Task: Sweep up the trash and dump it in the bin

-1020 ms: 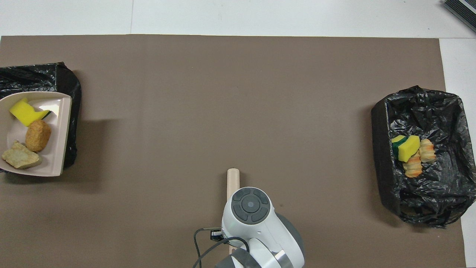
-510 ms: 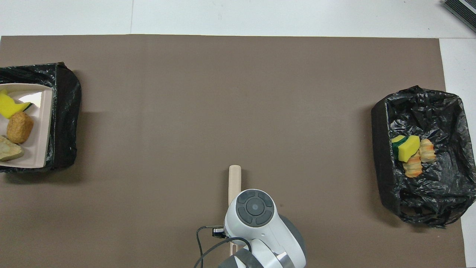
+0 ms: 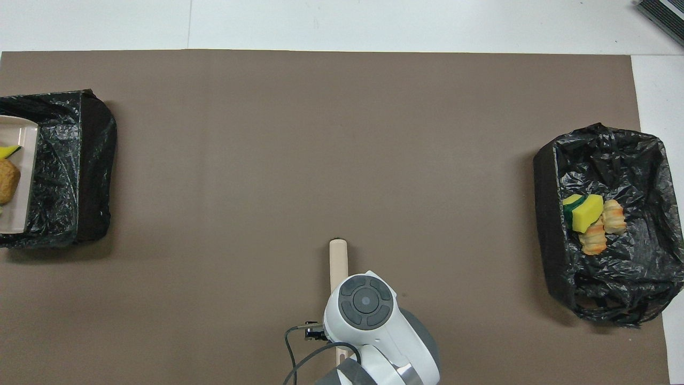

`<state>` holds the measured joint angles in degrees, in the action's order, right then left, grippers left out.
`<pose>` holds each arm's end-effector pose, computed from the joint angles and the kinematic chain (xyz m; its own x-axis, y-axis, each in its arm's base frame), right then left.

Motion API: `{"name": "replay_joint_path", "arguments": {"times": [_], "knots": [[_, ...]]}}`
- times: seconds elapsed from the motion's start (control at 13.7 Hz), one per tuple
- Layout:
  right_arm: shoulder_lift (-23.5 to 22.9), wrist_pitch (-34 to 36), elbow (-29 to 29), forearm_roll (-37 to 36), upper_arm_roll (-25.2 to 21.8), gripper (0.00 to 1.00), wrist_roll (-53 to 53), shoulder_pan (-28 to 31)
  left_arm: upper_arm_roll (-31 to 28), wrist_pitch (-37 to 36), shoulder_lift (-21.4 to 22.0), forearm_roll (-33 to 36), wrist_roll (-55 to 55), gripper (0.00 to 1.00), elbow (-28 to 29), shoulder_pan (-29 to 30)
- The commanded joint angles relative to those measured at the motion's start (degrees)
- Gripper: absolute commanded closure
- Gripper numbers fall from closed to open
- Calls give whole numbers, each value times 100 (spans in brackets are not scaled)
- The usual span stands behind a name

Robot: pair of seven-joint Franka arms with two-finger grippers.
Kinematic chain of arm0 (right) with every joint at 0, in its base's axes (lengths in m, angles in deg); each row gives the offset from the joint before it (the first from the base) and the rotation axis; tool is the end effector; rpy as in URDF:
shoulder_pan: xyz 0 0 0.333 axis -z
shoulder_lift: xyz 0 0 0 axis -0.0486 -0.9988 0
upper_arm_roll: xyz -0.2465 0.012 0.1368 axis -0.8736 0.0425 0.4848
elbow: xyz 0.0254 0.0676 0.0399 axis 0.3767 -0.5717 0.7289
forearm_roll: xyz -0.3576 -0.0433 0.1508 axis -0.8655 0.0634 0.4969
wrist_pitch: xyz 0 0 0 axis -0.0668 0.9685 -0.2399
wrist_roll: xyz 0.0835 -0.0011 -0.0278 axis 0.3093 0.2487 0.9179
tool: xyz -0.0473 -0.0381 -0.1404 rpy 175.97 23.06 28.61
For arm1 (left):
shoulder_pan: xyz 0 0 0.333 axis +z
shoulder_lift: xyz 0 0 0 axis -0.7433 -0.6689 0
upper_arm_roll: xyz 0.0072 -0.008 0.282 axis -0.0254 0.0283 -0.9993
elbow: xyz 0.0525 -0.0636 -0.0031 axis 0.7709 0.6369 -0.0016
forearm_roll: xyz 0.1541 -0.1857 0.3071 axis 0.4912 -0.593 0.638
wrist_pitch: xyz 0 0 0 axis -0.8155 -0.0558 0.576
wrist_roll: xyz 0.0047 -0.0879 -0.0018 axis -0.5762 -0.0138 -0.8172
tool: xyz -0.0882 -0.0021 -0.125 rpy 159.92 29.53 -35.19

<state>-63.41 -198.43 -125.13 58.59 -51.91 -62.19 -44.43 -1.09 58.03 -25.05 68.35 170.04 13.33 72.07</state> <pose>0.3332 0.3857 0.2741 0.9604 0.0442 -0.2753 0.0174 -0.9949 -0.0989 0.6131 0.3143 0.5034 -0.0245 -0.9370 -0.3484 -0.9994 0.0141 0.0322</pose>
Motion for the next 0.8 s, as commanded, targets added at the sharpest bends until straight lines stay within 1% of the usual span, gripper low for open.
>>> {"name": "replay_joint_path", "arguments": {"times": [0.0,0.15,0.29,0.44,0.58,0.73], "knots": [[327,59,212,-413,-84,0,132,165,-10,28,-19,760,-678,100,-96,-321],[337,68,423,-747,-76,0,141,638,-1,28,112,1297,-1067,100,88,-576],[442,129,521,-1142,-76,0,123,1017,7,28,322,1833,-1593,100,387,-682],[582,164,530,-1634,-85,0,115,1377,-1,28,455,2264,-1701,100,564,-858],[775,322,687,-1995,-85,0,141,1799,-1,19,630,2486,-1701,100,678,-876],[864,690,1064,-2111,-85,0,516,2246,-1,-16,797,2696,-1701,100,713,-989]]}}
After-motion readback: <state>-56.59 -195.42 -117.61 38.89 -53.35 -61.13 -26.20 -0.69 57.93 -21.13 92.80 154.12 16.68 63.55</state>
